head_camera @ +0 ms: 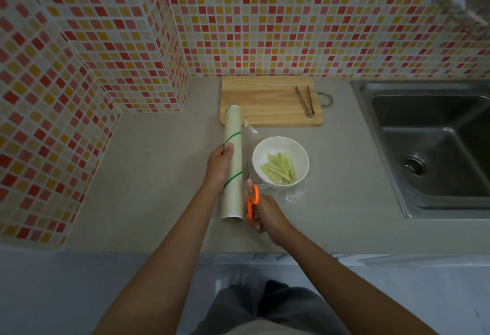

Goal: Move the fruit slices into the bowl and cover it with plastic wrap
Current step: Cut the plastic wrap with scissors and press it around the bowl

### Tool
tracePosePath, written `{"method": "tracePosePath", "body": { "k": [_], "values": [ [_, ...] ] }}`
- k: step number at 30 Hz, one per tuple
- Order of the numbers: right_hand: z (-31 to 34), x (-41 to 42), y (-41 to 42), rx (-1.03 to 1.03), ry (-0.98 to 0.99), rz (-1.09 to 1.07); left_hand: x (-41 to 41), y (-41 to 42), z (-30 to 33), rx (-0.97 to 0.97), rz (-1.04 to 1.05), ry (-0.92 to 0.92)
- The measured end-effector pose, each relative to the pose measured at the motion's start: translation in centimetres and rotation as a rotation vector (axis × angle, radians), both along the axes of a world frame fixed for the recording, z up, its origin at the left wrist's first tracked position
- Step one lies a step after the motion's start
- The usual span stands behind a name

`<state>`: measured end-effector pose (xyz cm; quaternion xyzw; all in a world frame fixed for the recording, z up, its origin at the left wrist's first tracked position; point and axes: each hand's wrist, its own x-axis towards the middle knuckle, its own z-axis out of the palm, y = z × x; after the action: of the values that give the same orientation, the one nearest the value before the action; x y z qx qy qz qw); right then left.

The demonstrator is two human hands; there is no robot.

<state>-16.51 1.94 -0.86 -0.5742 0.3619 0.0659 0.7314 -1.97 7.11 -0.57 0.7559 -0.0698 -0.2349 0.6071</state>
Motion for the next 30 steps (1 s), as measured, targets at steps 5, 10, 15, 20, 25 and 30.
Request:
{"method": "tracePosePath", "body": {
  "k": [5, 10, 15, 20, 25, 30],
  "values": [
    [-0.3, 0.6, -0.3, -0.039, -0.08, -0.018, 0.1, -0.1, 0.2, -0.005, 0.014, -0.001],
    [-0.2, 1.6, -0.5, -0.035, -0.091, -0.022, 0.1, 0.1, 0.4, 0.007, 0.008, 0.004],
    [0.3, 2.7, -1.1, -0.096, -0.102, -0.01, -0.1, 0.0, 0.6, 0.004, 0.007, -0.002],
    [0.3, 3.3, -1.6, -0.056, -0.086, -0.031, -0.2, 0.1, 0.8, 0.008, 0.015, 0.002],
    [0.5, 4.3, -2.2, -0.039, -0.117, -0.049, -0.3, 0.1, 1.3, 0.008, 0.005, -0.015],
    [0.6, 4.9, -2.5, -0.037, -0.159, -0.053, 0.0, 0.0, 1.5, 0.009, 0.012, -0.004]
  ]
}}
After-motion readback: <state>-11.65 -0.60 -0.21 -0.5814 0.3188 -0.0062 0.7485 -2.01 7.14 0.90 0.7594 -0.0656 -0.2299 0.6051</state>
